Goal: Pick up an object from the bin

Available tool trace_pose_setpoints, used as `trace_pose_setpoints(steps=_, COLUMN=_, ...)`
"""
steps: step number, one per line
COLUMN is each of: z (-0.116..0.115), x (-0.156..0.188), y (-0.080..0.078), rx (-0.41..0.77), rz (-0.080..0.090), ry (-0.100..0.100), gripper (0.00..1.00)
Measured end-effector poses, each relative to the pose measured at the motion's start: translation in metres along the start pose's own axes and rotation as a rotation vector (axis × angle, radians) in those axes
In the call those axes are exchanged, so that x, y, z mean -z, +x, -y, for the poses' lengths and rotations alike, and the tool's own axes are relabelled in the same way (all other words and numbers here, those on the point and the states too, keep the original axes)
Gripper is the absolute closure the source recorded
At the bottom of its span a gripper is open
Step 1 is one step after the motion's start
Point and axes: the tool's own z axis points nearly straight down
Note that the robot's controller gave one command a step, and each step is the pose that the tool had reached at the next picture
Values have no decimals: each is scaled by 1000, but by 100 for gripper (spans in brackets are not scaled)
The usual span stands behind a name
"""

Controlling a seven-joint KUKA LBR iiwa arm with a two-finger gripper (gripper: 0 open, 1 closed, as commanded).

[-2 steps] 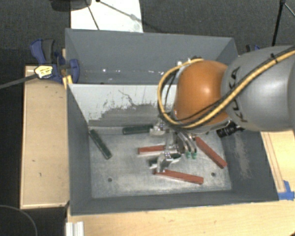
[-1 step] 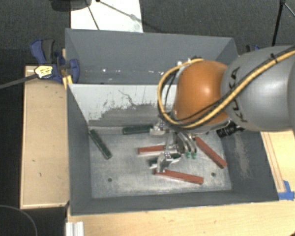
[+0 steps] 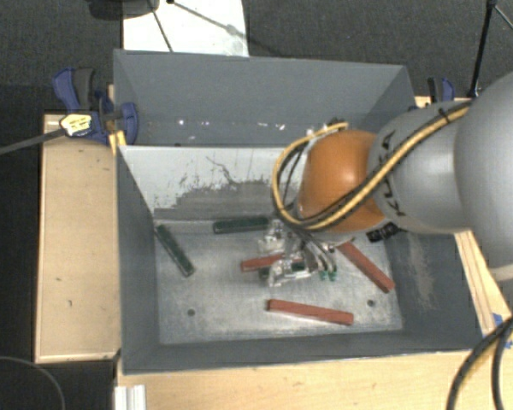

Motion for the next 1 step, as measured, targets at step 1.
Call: trace_pose_setpoints(steps=1, z=0, x=0, y=0, rx=-1, rz=0, ry=0, gripper=100)
